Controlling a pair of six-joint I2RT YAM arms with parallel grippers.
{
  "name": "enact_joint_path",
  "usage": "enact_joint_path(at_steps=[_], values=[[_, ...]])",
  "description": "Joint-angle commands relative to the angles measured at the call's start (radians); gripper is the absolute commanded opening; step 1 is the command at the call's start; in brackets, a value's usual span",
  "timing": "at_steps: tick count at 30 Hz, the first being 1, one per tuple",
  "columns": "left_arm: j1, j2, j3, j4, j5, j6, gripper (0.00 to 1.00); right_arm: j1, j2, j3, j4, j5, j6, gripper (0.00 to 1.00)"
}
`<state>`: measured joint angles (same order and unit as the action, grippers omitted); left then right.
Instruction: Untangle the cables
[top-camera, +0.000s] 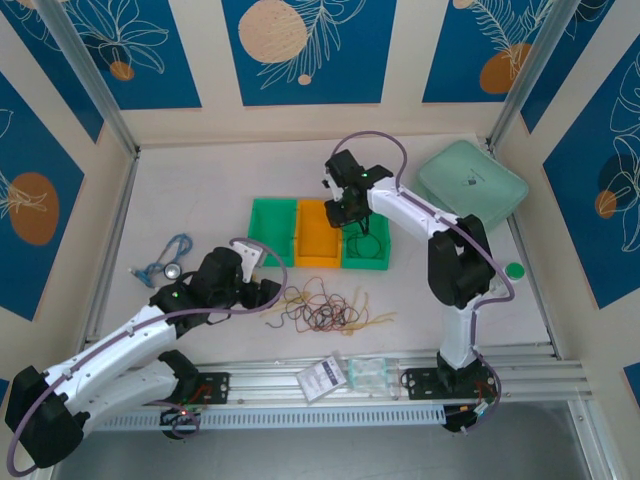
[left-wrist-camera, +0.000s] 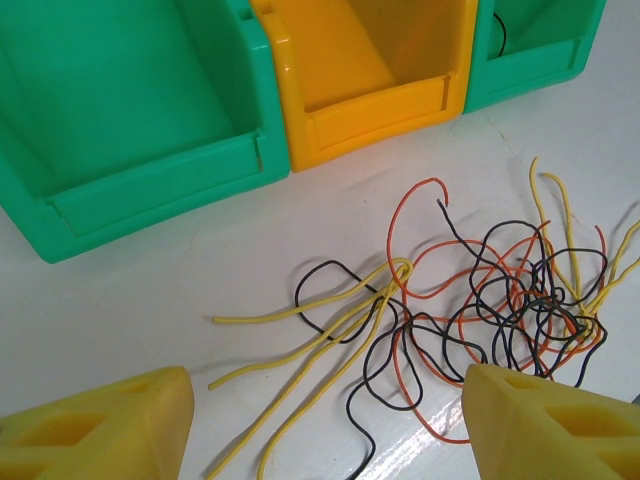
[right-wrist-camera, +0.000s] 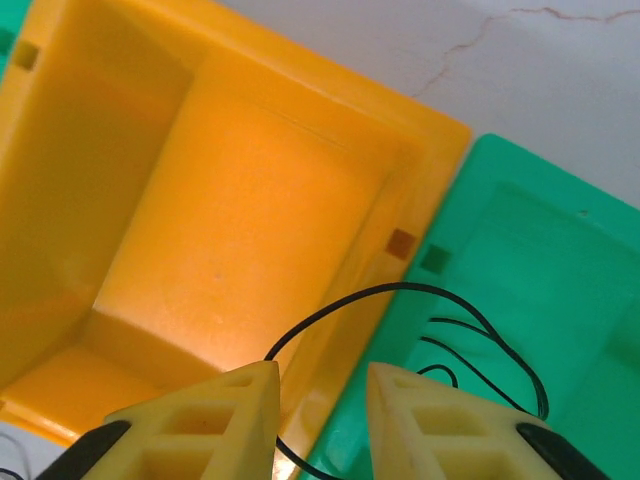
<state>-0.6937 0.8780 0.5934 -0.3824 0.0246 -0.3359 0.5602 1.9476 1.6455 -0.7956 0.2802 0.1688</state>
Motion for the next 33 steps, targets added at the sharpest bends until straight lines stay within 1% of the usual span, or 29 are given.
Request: enact_joint_path(at_steps=[1,6,12,16,24,28,33], values=[[0.016,-0.017,-0.010,0.000,0.005,0.001,0.71,0.010,0.023,0.054,-0.046,0.078,-0.023,0.30],[0.018,-0.038,-0.013,-0.015,-0.003,0.002,0.71,0.026,0.045,0.079,-0.049,0.124,-0.029,0.29],[0.021,-0.046,-0.017,-0.019,-0.003,0.003,0.71,0.038,0.072,0.100,-0.068,0.117,-0.030,0.29],[0.023,-0.051,-0.022,-0.020,-0.003,0.003,0.71,0.040,0.089,0.113,-0.086,0.114,-0.026,0.26],[0.028,-0.061,-0.035,-0.016,0.000,-0.001,0.71,0.052,0.085,0.106,-0.096,0.119,-0.025,0.26],[0.028,-0.069,-0.039,-0.019,0.000,-0.002,0.71,0.067,0.048,0.070,-0.072,0.138,-0.023,0.28],[0.029,-0.074,-0.041,-0.015,0.001,-0.003,0.71,0.095,0.012,0.042,-0.045,0.198,-0.045,0.30]])
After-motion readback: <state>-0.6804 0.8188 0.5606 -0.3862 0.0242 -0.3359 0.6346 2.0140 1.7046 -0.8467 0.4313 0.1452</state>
